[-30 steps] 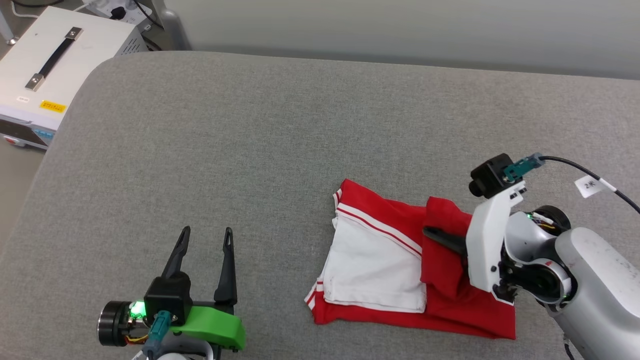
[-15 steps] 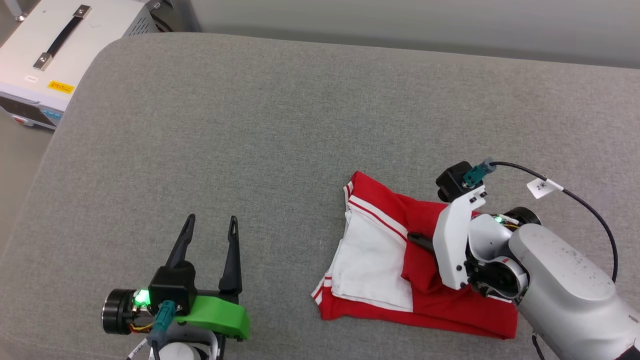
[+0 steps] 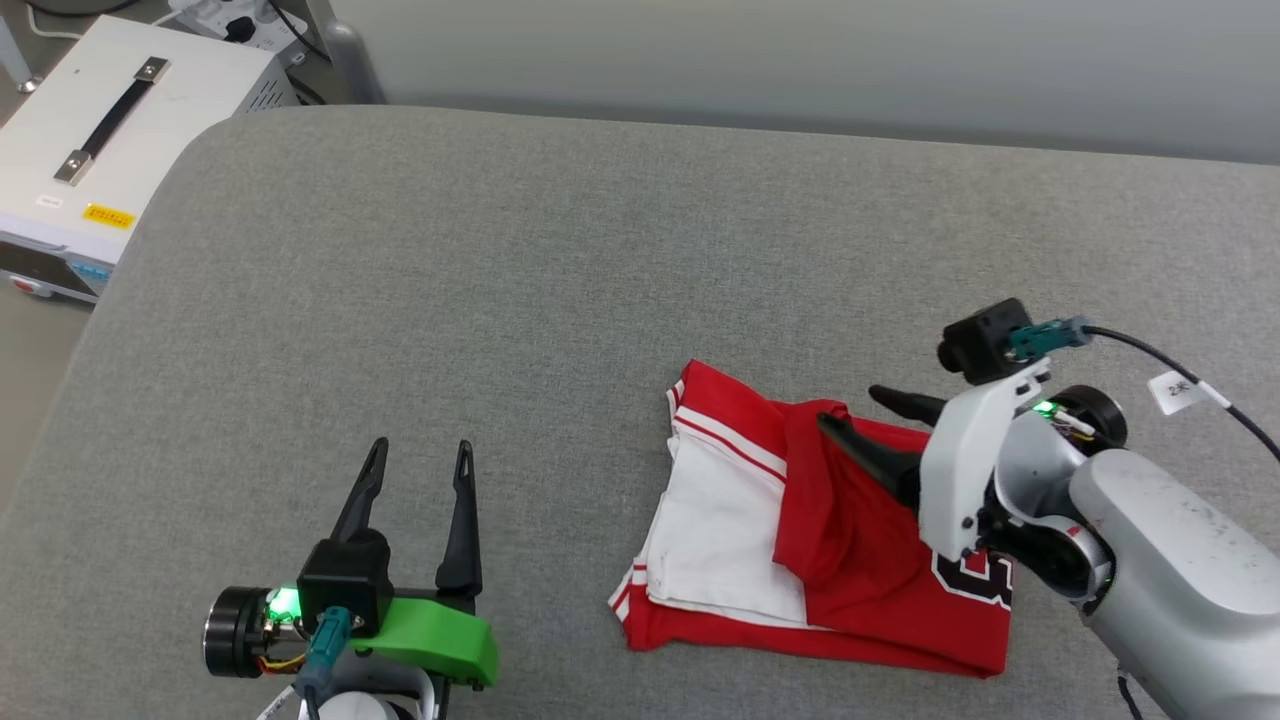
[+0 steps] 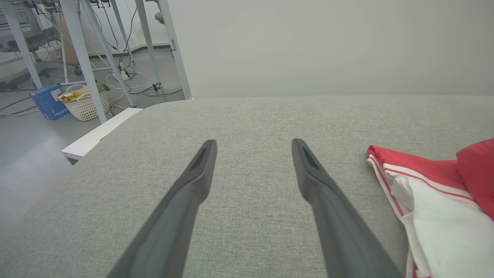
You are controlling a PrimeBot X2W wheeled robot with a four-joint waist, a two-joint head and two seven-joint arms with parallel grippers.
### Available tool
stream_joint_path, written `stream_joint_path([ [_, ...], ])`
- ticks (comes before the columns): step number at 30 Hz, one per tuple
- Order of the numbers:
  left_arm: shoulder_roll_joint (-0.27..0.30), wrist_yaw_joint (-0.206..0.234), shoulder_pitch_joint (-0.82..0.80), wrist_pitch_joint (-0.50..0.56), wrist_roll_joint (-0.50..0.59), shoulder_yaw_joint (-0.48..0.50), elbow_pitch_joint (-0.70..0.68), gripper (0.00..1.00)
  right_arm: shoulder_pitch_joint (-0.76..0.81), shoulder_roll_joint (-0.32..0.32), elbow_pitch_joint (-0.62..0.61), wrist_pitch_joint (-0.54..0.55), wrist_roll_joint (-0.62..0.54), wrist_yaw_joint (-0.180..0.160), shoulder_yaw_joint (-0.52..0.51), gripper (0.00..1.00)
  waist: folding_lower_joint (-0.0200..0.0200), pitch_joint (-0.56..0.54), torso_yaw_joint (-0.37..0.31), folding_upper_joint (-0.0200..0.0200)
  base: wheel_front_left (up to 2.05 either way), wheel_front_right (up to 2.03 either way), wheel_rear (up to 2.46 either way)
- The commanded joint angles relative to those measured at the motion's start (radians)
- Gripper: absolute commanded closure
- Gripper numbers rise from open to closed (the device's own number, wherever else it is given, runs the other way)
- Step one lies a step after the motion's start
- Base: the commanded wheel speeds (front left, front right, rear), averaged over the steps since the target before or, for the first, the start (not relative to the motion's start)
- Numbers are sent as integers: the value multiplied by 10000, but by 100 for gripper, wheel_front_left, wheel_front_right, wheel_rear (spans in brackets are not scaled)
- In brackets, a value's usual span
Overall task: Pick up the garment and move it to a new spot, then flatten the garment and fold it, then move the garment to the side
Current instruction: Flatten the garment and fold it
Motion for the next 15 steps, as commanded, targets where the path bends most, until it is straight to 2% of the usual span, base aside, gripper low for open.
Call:
stream_joint_path([
  [1,-58,18,128,-59,101,22,10,0,214,-227,-229,-334,-3,-9,-285,0,0,-165,-143,0,0,0,0],
  [4,-58,13,222,-59,120,23,1,0,496,-519,-720,-956,-275,-9,-878,0,0,-267,-252,0,0,0,0],
  [7,-54,-6,308,-59,138,28,5,0,836,-654,-1008,-1946,-1030,-9,-1801,0,0,-382,-356,0,0,0,0],
  [15,7,-64,421,-59,200,-3,37,0,2133,-63,-1400,-4468,-3785,-9,-4454,0,0,-640,-489,0,0,0,0],
])
